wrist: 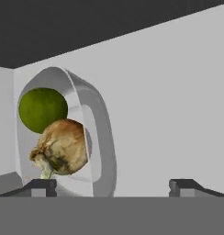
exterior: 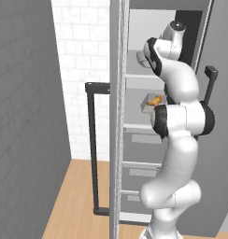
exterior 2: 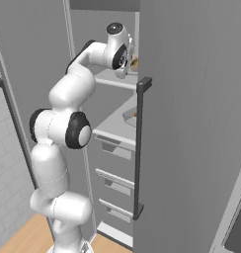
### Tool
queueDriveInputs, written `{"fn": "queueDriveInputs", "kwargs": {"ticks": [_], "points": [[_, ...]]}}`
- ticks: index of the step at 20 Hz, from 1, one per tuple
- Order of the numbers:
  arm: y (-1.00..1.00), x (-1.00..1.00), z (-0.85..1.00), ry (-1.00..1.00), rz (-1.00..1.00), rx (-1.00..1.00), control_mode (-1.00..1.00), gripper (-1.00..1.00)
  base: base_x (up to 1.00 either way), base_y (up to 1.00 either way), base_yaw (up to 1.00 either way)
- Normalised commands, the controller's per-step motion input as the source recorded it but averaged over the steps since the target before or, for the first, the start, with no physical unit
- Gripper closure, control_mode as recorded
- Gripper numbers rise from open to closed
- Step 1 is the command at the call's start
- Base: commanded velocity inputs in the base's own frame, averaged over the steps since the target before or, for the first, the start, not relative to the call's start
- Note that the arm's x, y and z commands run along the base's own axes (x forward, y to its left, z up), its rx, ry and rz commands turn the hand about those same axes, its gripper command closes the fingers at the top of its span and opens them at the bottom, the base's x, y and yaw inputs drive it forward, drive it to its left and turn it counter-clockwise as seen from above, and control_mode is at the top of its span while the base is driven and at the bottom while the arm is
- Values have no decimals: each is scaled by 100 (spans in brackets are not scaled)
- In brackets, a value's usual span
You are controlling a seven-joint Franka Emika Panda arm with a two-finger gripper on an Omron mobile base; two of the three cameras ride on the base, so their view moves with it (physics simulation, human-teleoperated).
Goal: Take the meat container that has the chicken drumstick and place it on the second highest rack of the freezer. Then take the vegetable container that has the onion and lime and place it on the highest rack of the freezer.
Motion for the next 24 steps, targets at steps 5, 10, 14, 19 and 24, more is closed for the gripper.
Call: {"fn": "queueDriveInputs", "kwargs": {"ticks": [5, 10, 14, 19, 24], "points": [[40, -100, 0, -16, 0, 0, -100, -100, 0, 0, 0], [56, -100, 0, 0, 0, 0, -100, -100, 0, 0, 0], [25, -100, 15, 0, 0, 0, -100, -100, 0, 0, 0], [22, -100, 6, 4, 0, 0, -100, -100, 0, 0, 0], [20, -100, 0, 8, 0, 0, -100, -100, 0, 0, 0]]}}
